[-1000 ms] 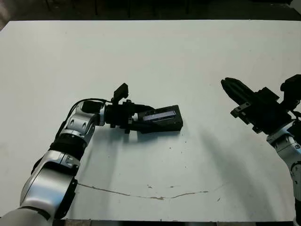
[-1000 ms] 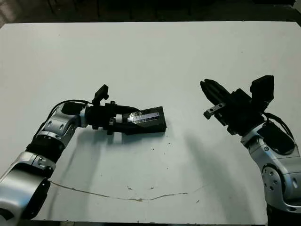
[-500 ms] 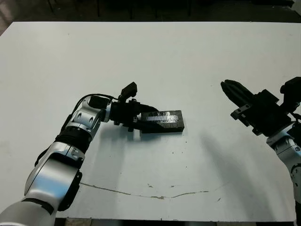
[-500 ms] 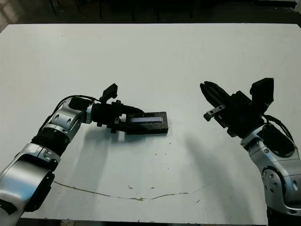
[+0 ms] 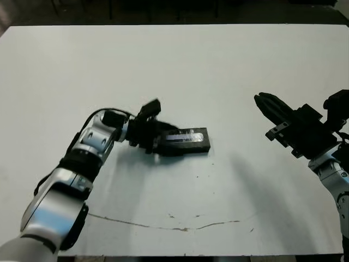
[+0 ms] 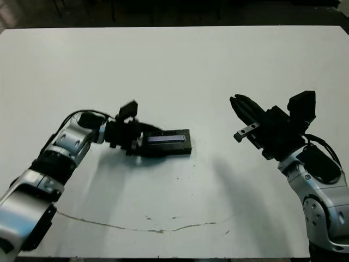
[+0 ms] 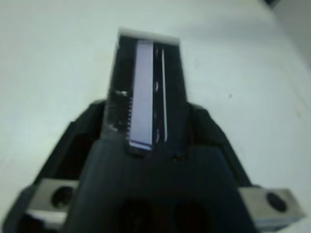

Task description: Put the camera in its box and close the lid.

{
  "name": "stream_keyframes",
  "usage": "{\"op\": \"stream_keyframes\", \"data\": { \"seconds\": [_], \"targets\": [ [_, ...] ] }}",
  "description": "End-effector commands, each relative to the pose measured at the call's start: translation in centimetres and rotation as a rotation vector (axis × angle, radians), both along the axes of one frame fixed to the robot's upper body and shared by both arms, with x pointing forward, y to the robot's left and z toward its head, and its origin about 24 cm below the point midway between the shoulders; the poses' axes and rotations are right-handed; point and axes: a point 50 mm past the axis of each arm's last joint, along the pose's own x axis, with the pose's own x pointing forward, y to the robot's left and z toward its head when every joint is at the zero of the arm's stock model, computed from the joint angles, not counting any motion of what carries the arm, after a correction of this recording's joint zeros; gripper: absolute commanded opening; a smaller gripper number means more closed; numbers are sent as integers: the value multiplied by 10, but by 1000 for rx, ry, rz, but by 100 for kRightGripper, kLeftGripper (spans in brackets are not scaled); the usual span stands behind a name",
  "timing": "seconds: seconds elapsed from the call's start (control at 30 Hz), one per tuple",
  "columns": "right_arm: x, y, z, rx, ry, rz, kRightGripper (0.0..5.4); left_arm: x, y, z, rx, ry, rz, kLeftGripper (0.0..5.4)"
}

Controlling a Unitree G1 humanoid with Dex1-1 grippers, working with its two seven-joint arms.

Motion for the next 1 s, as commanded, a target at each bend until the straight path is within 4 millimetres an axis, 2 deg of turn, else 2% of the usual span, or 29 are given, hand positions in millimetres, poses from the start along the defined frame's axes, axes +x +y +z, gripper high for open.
{"op": "stream_keyframes", "data": {
  "seconds": [0.03, 0.2, 0.57, 0.7, 0.77, 0.83, 0.93, 1.0],
  "targets": [
    [-2, 0, -6, 1, 34, -3, 0, -17, 36, -33, 93, 102, 79, 449],
    [-3, 1, -5, -6, 39, -17, 0, -26, 70, -37, 99, 60, 163, 538],
    [-4, 2, -5, 4, 33, 3, 0, -57, 150, -30, 82, 32, 424, 538],
    [-4, 3, -6, 4, 31, 2, 0, -64, 170, -12, 61, -41, 558, 538],
    [-3, 4, -6, 12, 35, 2, 0, -66, 168, 1, 16, -124, 688, 538],
    [-2, 4, -7, 11, 35, 1, 0, -65, 158, 11, -54, -189, 837, 521],
    [-1, 6, -8, 30, 42, -5, 0, -65, 125, 24, -215, -274, 1018, 478],
    [-1, 8, -10, 47, 47, -5, 0, -66, 102, 36, -317, -358, 1054, 440]
  ]
}}
